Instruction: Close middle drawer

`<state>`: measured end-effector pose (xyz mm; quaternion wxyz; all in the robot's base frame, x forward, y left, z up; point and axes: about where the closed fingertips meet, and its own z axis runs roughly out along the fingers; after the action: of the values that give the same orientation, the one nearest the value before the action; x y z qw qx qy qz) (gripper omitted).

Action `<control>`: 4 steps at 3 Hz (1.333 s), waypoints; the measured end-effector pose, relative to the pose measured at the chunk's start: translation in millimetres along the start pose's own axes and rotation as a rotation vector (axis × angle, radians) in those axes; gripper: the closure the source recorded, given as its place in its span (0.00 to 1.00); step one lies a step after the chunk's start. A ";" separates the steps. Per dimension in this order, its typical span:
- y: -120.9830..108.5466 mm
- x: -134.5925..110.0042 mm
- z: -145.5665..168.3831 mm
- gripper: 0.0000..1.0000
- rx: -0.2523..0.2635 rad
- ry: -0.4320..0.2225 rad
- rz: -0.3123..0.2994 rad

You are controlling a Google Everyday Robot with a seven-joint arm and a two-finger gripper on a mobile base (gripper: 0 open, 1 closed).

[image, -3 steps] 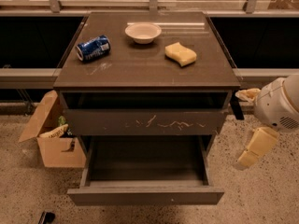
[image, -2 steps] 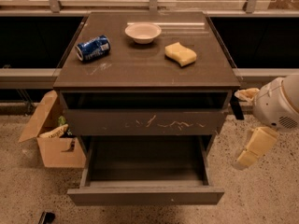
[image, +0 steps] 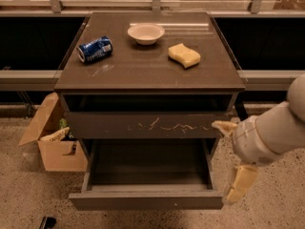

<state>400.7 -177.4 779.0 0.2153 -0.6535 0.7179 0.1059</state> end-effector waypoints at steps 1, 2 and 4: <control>42.2 13.1 83.6 0.00 -0.117 0.000 -0.073; 67.7 25.1 132.9 0.00 -0.191 -0.004 -0.083; 74.0 46.4 169.2 0.18 -0.244 -0.001 -0.073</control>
Offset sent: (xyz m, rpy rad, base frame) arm -0.0607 0.0579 -0.1912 0.0087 0.1951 0.2054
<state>354.3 -136.4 598.9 0.1383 -0.7006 0.6752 0.1848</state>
